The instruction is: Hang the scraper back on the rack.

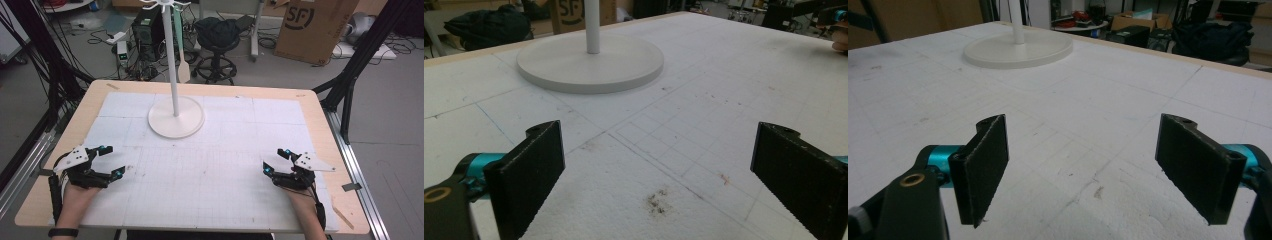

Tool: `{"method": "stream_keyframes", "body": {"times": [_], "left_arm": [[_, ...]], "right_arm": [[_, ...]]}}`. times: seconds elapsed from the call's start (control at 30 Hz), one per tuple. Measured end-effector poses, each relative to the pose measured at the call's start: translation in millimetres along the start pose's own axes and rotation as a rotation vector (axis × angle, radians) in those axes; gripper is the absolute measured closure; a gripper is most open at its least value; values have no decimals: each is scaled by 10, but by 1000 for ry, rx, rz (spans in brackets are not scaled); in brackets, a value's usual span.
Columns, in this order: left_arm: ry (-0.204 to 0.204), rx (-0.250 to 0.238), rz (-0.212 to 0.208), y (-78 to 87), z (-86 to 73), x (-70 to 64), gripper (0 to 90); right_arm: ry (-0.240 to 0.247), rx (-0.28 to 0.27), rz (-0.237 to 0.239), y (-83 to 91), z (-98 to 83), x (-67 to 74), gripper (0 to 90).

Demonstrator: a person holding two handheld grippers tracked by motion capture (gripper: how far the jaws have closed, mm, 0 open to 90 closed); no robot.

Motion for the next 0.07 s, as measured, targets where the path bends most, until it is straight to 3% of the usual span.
{"method": "stream_keyframes", "body": {"times": [0.07], "left_arm": [[0, 0, 0, 0, 0, 0, 76]], "right_arm": [[5, -2, -1, -3, 0, 0, 203]]}}
Point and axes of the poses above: each handheld gripper's, and its own axes: y roughly backward along the jaws, z roughly out of its top, x roughly to its left, the point moved 8 cm from there along -y, roughly forward along the jaws, and after that the axes turned 11 degrees about y, right-handed, at the moved point
